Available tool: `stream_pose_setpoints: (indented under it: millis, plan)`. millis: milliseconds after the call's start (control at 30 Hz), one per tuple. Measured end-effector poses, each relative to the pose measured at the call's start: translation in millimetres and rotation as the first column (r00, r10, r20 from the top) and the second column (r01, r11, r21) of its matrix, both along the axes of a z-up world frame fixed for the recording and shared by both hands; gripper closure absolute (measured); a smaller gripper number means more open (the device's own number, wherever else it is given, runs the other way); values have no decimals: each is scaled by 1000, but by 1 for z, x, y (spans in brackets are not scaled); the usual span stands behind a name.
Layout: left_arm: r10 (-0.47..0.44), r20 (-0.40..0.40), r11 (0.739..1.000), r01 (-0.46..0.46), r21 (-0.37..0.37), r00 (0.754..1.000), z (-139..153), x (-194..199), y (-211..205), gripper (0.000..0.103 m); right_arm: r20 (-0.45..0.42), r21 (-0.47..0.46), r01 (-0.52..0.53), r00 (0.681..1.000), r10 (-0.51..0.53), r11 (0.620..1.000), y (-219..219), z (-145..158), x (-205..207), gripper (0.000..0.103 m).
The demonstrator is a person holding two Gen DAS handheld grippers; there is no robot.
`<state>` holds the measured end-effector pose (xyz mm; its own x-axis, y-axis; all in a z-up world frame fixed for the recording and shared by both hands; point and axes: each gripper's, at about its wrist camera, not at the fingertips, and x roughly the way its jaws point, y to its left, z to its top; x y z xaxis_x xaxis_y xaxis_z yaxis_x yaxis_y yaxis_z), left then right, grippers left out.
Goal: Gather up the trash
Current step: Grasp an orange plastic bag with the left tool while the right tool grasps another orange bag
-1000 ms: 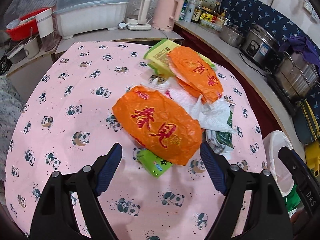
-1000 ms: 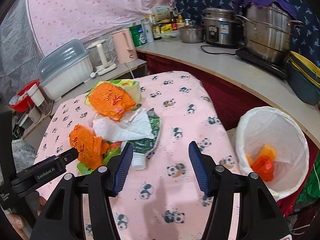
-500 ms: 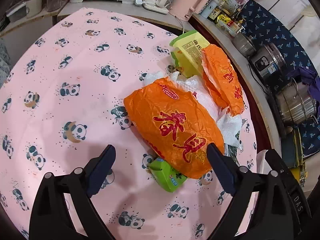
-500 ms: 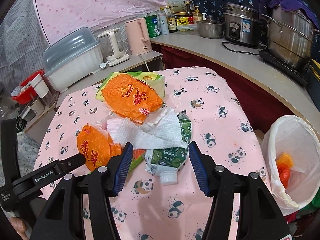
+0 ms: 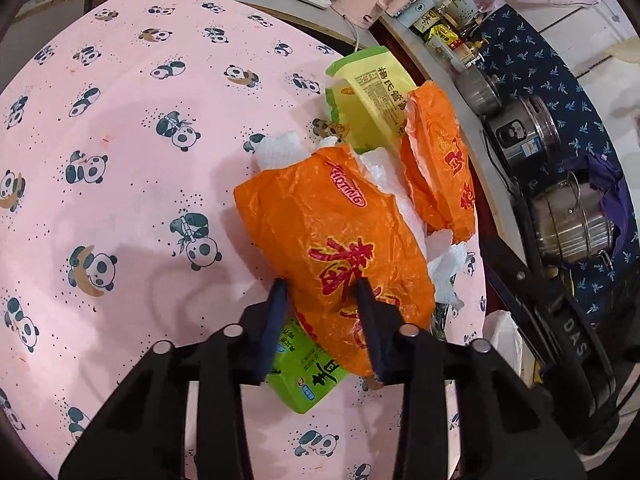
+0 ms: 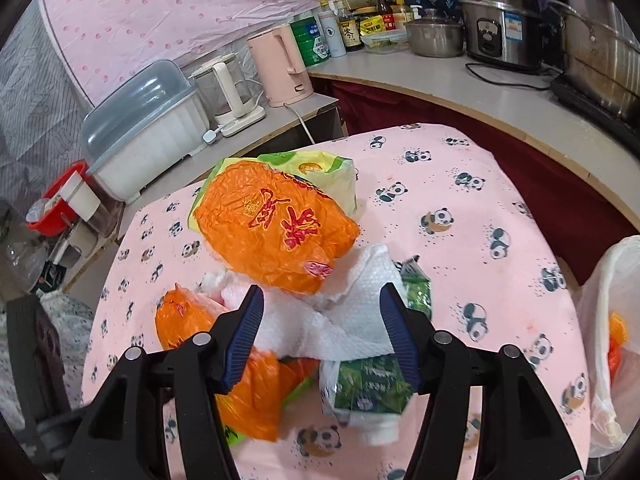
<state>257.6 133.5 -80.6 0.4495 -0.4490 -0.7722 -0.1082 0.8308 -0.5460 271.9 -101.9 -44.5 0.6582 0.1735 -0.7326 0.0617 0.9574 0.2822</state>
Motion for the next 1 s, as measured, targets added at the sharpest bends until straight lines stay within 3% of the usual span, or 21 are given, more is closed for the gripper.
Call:
stream_pose_setpoints:
  millis: [233, 267, 300, 433, 467, 700, 1000]
  plan:
    - [-15, 42, 999, 13, 41, 999, 9, 2, -3, 86, -51, 85, 1, 999, 4, 996, -4, -20, 37, 43]
    - [-18, 45, 999, 16, 47, 999, 10, 3, -4, 87, -59, 91, -1, 998, 7, 996, -3, -23, 41, 46]
    - [-22, 47, 999, 20, 49, 999, 10, 4, -4, 88, -68, 97, -5, 998, 11, 995, -2, -26, 44, 57]
    - [-25, 52, 998, 22, 56, 998, 11, 3, -4, 89, -83, 95, -9, 996, 17, 995, 1, -32, 47, 75]
    - [-27, 56, 998, 24, 59, 998, 12, 2, -4, 89, -84, 87, -14, 996, 21, 996, 2, -31, 47, 86]
    - [-36, 88, 997, 30, 74, 995, 25, -9, -7, 91, -24, 57, -24, 999, 25, 998, -1, -9, 27, 88]
    - [-75, 158, 995, 63, 81, 985, 62, -36, -24, 92, 66, 2, 42, 997, -42, 999, -29, 36, -21, 88]
